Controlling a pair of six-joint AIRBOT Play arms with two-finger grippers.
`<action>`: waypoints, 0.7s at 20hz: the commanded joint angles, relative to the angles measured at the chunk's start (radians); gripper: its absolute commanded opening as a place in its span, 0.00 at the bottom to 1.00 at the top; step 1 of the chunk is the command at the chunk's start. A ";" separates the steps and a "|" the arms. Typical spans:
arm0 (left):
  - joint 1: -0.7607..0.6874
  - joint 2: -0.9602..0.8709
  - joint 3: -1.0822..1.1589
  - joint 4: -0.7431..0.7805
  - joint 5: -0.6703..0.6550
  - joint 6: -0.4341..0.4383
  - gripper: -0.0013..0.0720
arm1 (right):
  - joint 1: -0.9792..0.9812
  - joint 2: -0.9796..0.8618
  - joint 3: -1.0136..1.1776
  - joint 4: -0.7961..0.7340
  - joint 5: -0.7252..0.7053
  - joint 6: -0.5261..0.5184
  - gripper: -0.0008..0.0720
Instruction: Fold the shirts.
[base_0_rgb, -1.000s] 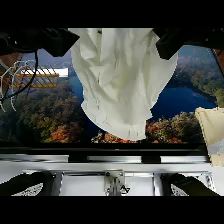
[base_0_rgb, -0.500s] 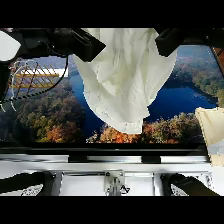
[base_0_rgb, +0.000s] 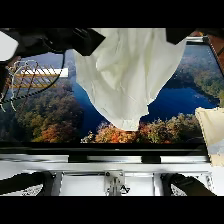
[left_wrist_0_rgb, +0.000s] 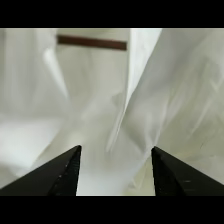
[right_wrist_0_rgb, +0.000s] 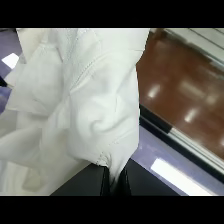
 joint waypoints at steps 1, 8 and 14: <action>0.000 0.079 0.001 0.000 0.083 0.001 0.76 | 0.000 0.035 0.001 -0.214 -0.026 0.164 0.11; 0.000 0.201 0.001 0.054 0.181 0.008 0.76 | 0.000 0.060 0.001 -0.941 0.026 0.601 0.11; 0.000 0.180 0.000 0.122 0.100 0.007 0.74 | -0.198 0.060 0.050 -1.028 0.065 0.676 0.11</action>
